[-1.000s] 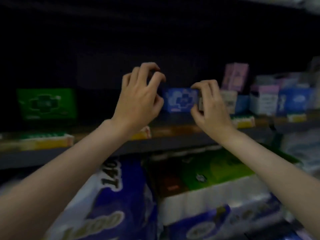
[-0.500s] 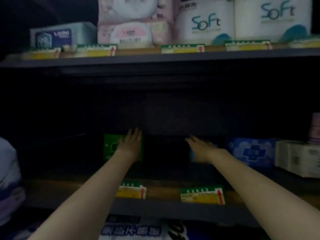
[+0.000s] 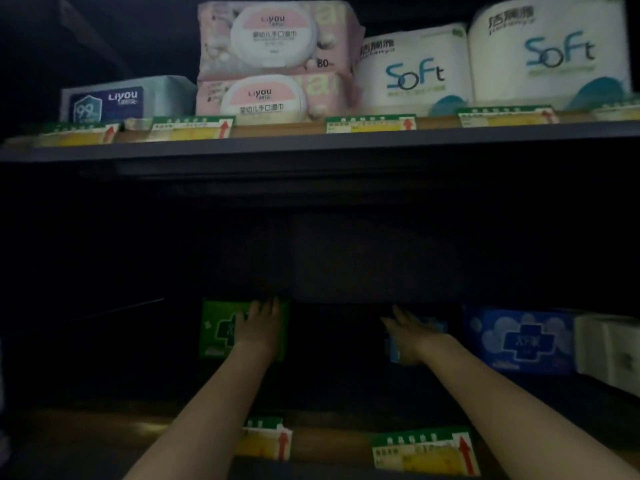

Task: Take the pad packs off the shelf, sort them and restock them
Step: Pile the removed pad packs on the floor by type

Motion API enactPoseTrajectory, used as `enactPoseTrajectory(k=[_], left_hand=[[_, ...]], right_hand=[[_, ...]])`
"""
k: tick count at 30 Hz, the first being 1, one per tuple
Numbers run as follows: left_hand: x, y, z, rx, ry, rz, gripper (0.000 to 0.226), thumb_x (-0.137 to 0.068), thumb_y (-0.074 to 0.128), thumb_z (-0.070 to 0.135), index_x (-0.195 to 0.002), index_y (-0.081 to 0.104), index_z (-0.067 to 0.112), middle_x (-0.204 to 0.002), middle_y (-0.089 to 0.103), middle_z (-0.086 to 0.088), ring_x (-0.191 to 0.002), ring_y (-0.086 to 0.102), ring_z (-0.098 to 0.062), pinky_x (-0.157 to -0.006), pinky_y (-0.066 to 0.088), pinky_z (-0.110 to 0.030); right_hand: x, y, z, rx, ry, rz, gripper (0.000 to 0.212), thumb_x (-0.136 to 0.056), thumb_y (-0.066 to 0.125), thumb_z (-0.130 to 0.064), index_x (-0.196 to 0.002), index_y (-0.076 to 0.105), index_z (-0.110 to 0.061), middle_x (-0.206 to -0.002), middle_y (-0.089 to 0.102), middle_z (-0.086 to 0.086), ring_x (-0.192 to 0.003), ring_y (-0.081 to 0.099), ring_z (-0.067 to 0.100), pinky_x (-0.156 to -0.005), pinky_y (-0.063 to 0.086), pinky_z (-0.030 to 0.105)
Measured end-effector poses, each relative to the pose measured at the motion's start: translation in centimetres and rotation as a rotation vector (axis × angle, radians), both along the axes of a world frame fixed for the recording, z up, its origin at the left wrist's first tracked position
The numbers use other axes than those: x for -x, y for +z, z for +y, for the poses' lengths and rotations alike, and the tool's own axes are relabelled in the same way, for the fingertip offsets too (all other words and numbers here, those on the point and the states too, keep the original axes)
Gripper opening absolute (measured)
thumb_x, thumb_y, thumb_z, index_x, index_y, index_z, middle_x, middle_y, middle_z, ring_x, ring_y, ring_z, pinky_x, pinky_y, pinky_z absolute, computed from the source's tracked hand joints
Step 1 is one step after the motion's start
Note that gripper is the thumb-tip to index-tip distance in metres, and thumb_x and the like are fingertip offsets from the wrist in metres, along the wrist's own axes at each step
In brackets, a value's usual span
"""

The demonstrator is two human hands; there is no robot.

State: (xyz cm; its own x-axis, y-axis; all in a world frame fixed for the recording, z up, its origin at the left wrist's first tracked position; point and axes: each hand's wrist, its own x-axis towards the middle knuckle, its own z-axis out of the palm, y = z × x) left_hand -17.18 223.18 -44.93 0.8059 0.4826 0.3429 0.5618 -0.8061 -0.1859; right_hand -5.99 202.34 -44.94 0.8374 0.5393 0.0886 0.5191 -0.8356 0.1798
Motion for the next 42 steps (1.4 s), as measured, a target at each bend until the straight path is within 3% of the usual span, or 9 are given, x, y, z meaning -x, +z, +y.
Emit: enactPoseTrajectory(k=[7,14,20,23,26,31,34,38,42], left_hand=[[1.0,0.3,-0.3,-0.258,-0.038,-0.106,0.086,-0.086,0.060,0.036,-0.149,0.004,0.017,-0.149,0.028,-0.007,-0.138,0.017,-0.028,-0.108,0.021,-0.039],[1.7,0.2,-0.7,-0.304,0.039,0.153,0.078,-0.094,0.045,0.046,-0.147,-0.012,0.037,-0.155,-0.018,-0.015,-0.142,-0.010,-0.041,-0.108,-0.008,-0.063],[3.0,1.7,-1.2,-0.117,-0.025,0.199,0.080,-0.092,0.052,0.019,-0.150,-0.002,0.027,-0.155,0.018,-0.008,-0.140,0.019,-0.029,-0.112,0.012,-0.051],[4.0,2.7,-2.0,-0.116,-0.156,0.177,0.068,-0.092,0.053,0.024,-0.148,0.014,0.022,-0.150,0.029,-0.007,-0.136,0.030,-0.026,-0.110,0.020,-0.040],[5.3,3.2,-2.4,-0.006,-0.359,0.014,0.057,-0.091,0.054,0.031,-0.141,0.027,0.023,-0.139,0.046,-0.002,-0.128,0.041,-0.022,-0.106,0.022,-0.033],[8.5,3.2,-0.1,0.262,-0.268,-0.406,0.078,-0.086,0.059,0.048,-0.146,0.012,0.037,-0.156,0.011,-0.006,-0.141,0.009,-0.033,-0.111,0.014,-0.053],[9.2,2.3,1.4,0.691,-0.322,-0.272,0.083,-0.078,0.070,0.045,-0.145,0.023,0.031,-0.145,0.030,-0.012,-0.127,0.039,-0.029,-0.102,0.040,-0.036],[9.8,1.7,1.5,0.561,-0.411,-0.319,0.077,-0.074,0.076,0.032,-0.137,0.032,0.030,-0.128,0.033,-0.008,-0.115,0.045,-0.029,-0.091,0.047,-0.036],[9.9,1.8,-1.4,0.025,-0.560,-0.332,0.086,-0.073,0.076,0.031,-0.142,0.025,0.032,-0.142,0.024,-0.001,-0.125,0.031,-0.030,-0.099,0.037,-0.049]], right_hand=[[-0.4,0.2,-0.2,-0.069,0.008,-0.168,0.092,-0.085,0.064,-0.025,-0.149,-0.002,-0.023,-0.155,0.006,0.008,-0.140,0.014,0.031,-0.115,0.015,0.047],[-0.2,-0.1,-1.8,0.024,-0.119,-0.057,0.098,-0.084,0.066,-0.033,-0.150,-0.006,-0.026,-0.155,0.007,0.013,-0.139,0.014,0.037,-0.115,0.017,0.049],[1.4,1.2,-1.2,0.074,-0.045,-0.069,0.073,-0.090,0.054,-0.033,-0.150,0.013,-0.029,-0.149,0.028,0.007,-0.134,0.029,0.030,-0.113,0.016,0.050],[3.2,0.4,-0.8,0.041,0.020,-0.072,0.038,-0.092,0.050,-0.031,-0.129,0.050,-0.019,-0.125,0.054,0.006,-0.115,0.047,0.027,-0.107,0.025,0.045],[5.1,0.9,0.4,-0.100,0.194,-0.237,0.026,-0.093,0.051,-0.029,-0.114,0.057,-0.016,-0.114,0.058,0.005,-0.110,0.052,0.024,-0.103,0.025,0.042],[8.0,2.0,4.7,-0.395,0.311,0.178,0.067,-0.092,0.055,-0.025,-0.147,0.019,-0.016,-0.148,0.028,0.008,-0.133,0.032,0.026,-0.111,0.028,0.039],[9.0,1.8,6.2,-0.729,0.342,0.499,0.072,-0.091,0.058,-0.016,-0.148,0.014,-0.013,-0.148,0.028,0.007,-0.132,0.034,0.022,-0.107,0.031,0.028],[9.4,1.6,6.3,-1.104,0.229,0.792,0.055,-0.092,0.054,-0.023,-0.140,0.030,-0.016,-0.137,0.043,0.010,-0.115,0.051,0.028,-0.097,0.043,0.037],[8.9,2.8,2.7,-1.436,0.088,1.003,0.040,-0.091,0.045,-0.054,-0.114,0.046,-0.021,-0.105,0.055,0.010,-0.091,0.062,0.029,-0.090,0.045,0.041]])
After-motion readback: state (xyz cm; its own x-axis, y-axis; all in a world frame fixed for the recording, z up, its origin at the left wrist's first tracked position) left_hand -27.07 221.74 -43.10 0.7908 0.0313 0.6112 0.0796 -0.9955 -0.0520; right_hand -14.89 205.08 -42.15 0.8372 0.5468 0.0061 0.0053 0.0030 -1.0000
